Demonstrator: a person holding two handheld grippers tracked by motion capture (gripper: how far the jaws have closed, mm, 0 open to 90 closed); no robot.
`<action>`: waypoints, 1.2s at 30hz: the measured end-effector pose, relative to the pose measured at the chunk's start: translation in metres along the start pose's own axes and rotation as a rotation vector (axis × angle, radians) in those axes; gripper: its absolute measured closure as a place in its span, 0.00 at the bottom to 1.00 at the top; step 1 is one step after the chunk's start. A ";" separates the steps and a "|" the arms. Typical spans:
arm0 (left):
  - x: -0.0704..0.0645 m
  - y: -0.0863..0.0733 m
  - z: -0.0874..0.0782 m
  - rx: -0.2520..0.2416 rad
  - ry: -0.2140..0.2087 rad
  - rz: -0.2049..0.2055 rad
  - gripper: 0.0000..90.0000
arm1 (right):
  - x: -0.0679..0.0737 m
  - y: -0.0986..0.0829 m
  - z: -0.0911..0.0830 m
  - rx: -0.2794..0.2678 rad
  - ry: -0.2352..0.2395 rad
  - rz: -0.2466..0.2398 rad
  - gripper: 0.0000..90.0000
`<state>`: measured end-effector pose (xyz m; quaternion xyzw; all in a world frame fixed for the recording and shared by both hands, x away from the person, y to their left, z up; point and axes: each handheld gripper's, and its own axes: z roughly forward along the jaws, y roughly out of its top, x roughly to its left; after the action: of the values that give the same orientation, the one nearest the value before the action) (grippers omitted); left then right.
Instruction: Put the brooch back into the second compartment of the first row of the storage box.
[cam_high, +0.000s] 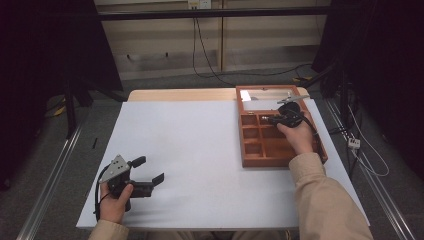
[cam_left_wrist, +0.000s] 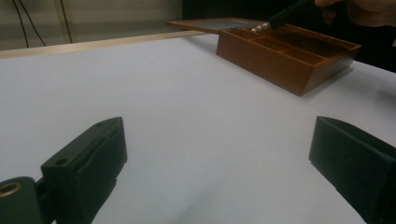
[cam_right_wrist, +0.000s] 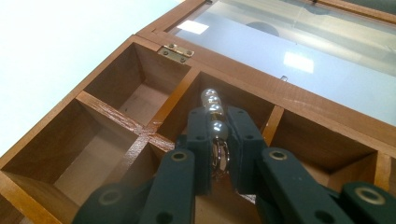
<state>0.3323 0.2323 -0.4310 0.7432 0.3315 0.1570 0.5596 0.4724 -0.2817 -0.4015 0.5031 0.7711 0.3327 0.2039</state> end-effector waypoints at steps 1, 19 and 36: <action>0.000 0.000 0.000 0.000 0.000 0.001 0.05 | 0.000 0.000 0.000 0.001 0.001 0.000 0.90; 0.000 0.000 0.000 0.004 -0.004 0.001 0.05 | 0.000 0.000 0.007 -0.004 -0.009 0.011 0.90; 0.000 0.000 0.000 0.007 -0.003 0.000 0.05 | 0.000 0.000 0.011 -0.012 -0.013 0.017 0.90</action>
<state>0.3326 0.2324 -0.4314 0.7453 0.3310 0.1548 0.5576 0.4795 -0.2789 -0.4091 0.5104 0.7634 0.3360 0.2091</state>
